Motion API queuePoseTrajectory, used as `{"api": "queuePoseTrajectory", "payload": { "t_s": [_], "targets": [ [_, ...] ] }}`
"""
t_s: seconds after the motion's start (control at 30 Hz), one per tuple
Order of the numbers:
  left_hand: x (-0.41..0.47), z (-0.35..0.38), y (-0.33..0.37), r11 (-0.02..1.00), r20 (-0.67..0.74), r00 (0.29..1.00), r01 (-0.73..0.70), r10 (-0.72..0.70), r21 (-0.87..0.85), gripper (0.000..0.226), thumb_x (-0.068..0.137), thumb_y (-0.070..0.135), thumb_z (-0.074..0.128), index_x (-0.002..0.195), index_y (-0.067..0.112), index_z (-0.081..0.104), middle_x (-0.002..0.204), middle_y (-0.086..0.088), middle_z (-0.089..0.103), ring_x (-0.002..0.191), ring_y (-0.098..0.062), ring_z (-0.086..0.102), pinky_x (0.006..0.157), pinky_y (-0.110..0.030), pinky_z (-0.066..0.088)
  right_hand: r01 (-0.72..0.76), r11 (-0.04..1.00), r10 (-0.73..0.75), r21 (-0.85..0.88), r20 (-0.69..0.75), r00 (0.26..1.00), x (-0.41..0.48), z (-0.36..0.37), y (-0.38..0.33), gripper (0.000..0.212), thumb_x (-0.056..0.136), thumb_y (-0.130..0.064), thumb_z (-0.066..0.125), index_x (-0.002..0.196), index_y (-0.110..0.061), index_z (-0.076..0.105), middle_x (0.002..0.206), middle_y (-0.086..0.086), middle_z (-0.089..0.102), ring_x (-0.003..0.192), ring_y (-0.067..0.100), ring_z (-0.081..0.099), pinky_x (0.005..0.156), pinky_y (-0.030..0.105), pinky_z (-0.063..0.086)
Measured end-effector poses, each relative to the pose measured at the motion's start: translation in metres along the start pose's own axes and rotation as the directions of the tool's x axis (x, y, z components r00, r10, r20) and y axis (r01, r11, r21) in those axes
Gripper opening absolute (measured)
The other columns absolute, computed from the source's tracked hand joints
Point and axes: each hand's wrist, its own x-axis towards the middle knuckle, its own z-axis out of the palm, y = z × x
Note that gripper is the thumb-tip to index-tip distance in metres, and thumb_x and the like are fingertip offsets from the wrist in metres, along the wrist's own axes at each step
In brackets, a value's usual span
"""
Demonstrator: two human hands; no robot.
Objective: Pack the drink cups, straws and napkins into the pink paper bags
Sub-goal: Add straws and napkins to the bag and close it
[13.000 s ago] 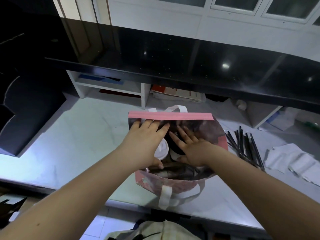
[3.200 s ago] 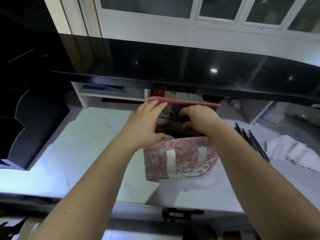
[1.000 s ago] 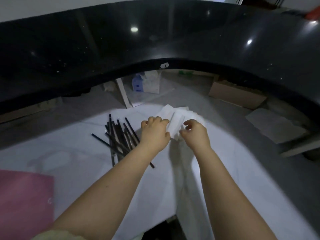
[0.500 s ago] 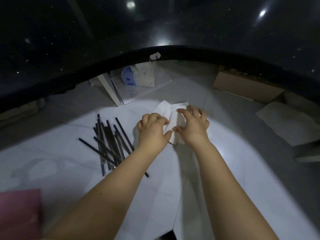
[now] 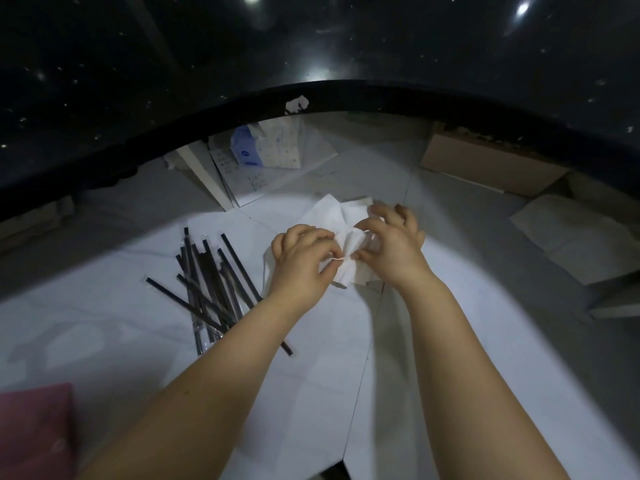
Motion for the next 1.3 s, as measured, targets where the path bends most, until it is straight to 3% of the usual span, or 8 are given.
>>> {"api": "queuePoseTrajectory", "payload": {
  "t_s": [0.23, 0.4, 0.47, 0.6, 0.87, 0.97, 1.13, 1.3],
  "targets": [
    [0.001, 0.003, 0.002, 1.0, -0.008, 1.0, 0.009, -0.009, 0.006, 0.014, 0.075, 0.022, 0.077, 0.084, 0.029, 0.069, 0.107, 0.013, 0.064, 0.112, -0.009, 0.039, 0.089, -0.022, 0.014, 0.14, 0.99, -0.138, -0.001, -0.183, 0.973, -0.009, 0.011, 0.006, 0.016, 0.078, -0.018, 0.077, 0.092, -0.015, 0.071, 0.133, 0.0, 0.059, 0.136, 0.041, 0.029, 0.096, 0.04, 0.02],
    [-0.001, -0.006, 0.001, 0.998, -0.038, 0.998, 0.057, -0.056, 0.008, 0.038, 0.076, 0.039, 0.075, 0.112, 0.033, 0.061, 0.118, 0.015, 0.059, 0.117, -0.013, 0.043, 0.096, -0.026, 0.018, 0.226, 0.974, -0.213, 0.02, -0.267, 0.94, -0.016, 0.004, 0.001, 0.016, 0.081, -0.013, 0.073, 0.095, -0.016, 0.069, 0.111, -0.006, 0.068, 0.126, 0.028, 0.04, 0.087, 0.023, 0.012],
    [0.003, -0.01, 0.004, 0.994, 0.033, 0.994, 0.104, -0.104, 0.029, 0.058, 0.076, 0.044, 0.075, 0.128, 0.034, 0.052, 0.126, 0.015, 0.056, 0.123, -0.014, 0.041, 0.1, -0.029, 0.018, 0.197, 0.98, -0.188, 0.025, -0.21, 0.959, -0.016, 0.002, -0.001, 0.007, 0.082, -0.012, 0.068, 0.085, -0.017, 0.064, 0.087, -0.009, 0.064, 0.111, 0.022, 0.047, 0.082, 0.024, 0.013],
    [0.012, -0.007, 0.009, 0.985, 0.149, 0.977, 0.139, -0.153, 0.102, 0.065, 0.08, 0.05, 0.071, 0.138, 0.036, 0.045, 0.133, 0.012, 0.053, 0.128, -0.014, 0.035, 0.101, -0.029, 0.014, 0.167, 0.977, -0.145, 0.136, -0.159, 0.977, -0.018, 0.004, -0.004, 0.03, 0.08, -0.003, 0.063, 0.067, -0.021, 0.043, 0.06, -0.012, 0.04, 0.074, 0.02, 0.043, 0.072, 0.03, 0.025],
    [0.012, -0.01, 0.017, 0.996, 0.011, 0.998, 0.06, -0.061, 0.071, 0.03, 0.08, 0.019, 0.067, 0.109, 0.023, 0.066, 0.107, 0.007, 0.063, 0.118, -0.015, 0.039, 0.099, -0.033, 0.016, 0.141, 0.815, -0.07, 0.561, -0.147, 0.987, -0.037, -0.017, -0.016, 0.032, 0.076, 0.01, 0.058, 0.081, -0.022, 0.062, 0.078, -0.016, 0.06, 0.073, 0.002, 0.051, 0.069, 0.015, 0.041],
    [0.01, -0.021, 0.019, 0.998, -0.06, 0.997, 0.048, -0.045, 0.041, 0.012, 0.08, 0.015, 0.065, 0.089, 0.021, 0.069, 0.091, 0.009, 0.064, 0.113, -0.015, 0.044, 0.107, -0.043, 0.016, 0.146, 0.786, -0.068, 0.601, -0.15, 0.986, -0.045, -0.03, -0.024, 0.028, 0.077, 0.004, 0.067, 0.087, -0.022, 0.064, 0.084, -0.014, 0.062, 0.075, 0.003, 0.053, 0.069, 0.012, 0.041],
    [0.002, -0.049, 0.029, 0.997, -0.164, 0.985, -0.054, 0.062, 0.056, 0.019, 0.074, 0.011, 0.071, 0.084, 0.027, 0.071, 0.089, 0.01, 0.066, 0.107, -0.014, 0.047, 0.106, -0.039, 0.009, 0.121, 0.764, -0.094, 0.633, -0.076, 0.993, -0.059, -0.045, -0.04, 0.052, 0.074, -0.006, 0.079, 0.115, -0.032, 0.061, 0.117, -0.014, 0.06, 0.098, 0.004, 0.058, 0.074, 0.014, 0.049],
    [-0.014, -0.088, 0.034, 0.99, -0.178, 0.977, -0.103, 0.119, 0.096, 0.012, 0.079, 0.023, 0.073, 0.086, 0.033, 0.071, 0.09, 0.015, 0.065, 0.106, -0.013, 0.049, 0.107, -0.042, 0.01, 0.159, 0.781, -0.082, 0.604, -0.154, 0.985, -0.073, -0.052, -0.073, 0.02, 0.077, -0.009, 0.076, 0.087, -0.025, 0.068, 0.087, -0.013, 0.069, 0.079, 0.004, 0.061, 0.069, 0.018, 0.045]
  ]
}}
